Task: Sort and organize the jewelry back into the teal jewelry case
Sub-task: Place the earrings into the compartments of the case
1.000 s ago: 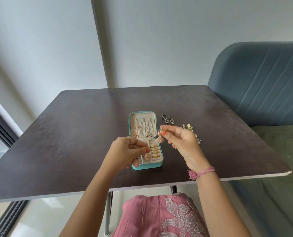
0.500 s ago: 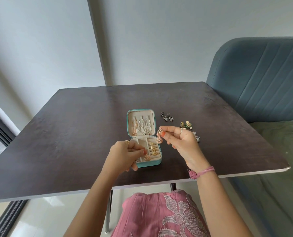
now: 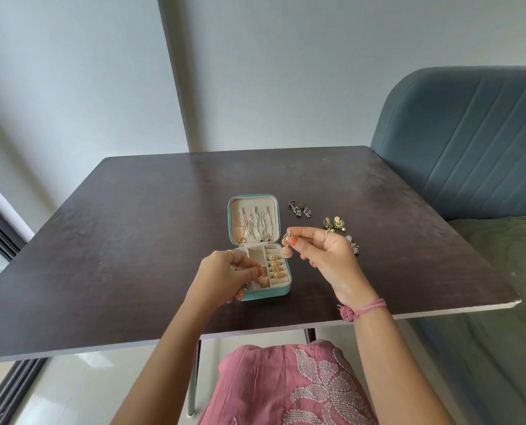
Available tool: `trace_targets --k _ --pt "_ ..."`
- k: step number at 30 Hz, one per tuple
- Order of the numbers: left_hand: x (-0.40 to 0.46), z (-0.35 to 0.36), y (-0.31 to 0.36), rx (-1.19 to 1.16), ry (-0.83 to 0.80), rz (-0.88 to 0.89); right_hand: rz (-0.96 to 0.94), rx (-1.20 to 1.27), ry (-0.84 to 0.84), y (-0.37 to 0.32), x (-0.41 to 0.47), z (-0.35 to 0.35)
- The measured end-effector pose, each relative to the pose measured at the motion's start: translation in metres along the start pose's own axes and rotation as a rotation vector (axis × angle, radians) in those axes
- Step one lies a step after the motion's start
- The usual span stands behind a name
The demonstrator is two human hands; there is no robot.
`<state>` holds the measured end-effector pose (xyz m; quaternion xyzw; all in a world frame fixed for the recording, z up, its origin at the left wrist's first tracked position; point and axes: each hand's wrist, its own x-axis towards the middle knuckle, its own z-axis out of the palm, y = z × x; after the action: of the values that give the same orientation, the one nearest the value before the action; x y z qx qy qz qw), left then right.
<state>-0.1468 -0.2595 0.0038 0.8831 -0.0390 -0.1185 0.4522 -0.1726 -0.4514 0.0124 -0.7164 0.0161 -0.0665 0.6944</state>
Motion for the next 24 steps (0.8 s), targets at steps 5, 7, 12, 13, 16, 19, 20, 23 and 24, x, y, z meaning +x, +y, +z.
trace_targets --k 5,7,12,13,16,19,20,23,24 --pt "0.004 -0.001 -0.003 0.027 0.004 -0.018 0.011 -0.008 0.003 0.001 0.000 0.000" --pt "0.005 -0.001 -0.003 0.032 0.009 -0.029 0.013 -0.002 0.001 0.002 0.000 0.000" --pt "0.006 0.003 -0.002 0.021 0.033 -0.043 0.021 -0.002 0.004 0.003 0.001 0.001" --pt "0.006 0.004 -0.001 0.019 0.039 -0.046 0.024 0.005 0.004 0.003 0.001 0.001" --pt "0.004 0.004 -0.001 -0.003 0.068 -0.036 0.028 0.011 0.003 0.004 0.001 0.000" --pt "0.000 0.003 0.001 -0.016 0.094 0.010 0.028 0.025 0.007 0.004 0.001 0.000" --pt "-0.002 0.003 0.002 0.006 0.089 0.036 0.028 0.029 0.007 0.004 0.001 0.000" --pt "-0.008 0.004 0.001 0.119 0.033 0.148 0.030 0.028 0.007 0.006 0.002 -0.001" --pt "-0.008 0.005 0.000 0.166 0.007 0.178 0.031 0.027 0.007 0.006 0.002 0.000"
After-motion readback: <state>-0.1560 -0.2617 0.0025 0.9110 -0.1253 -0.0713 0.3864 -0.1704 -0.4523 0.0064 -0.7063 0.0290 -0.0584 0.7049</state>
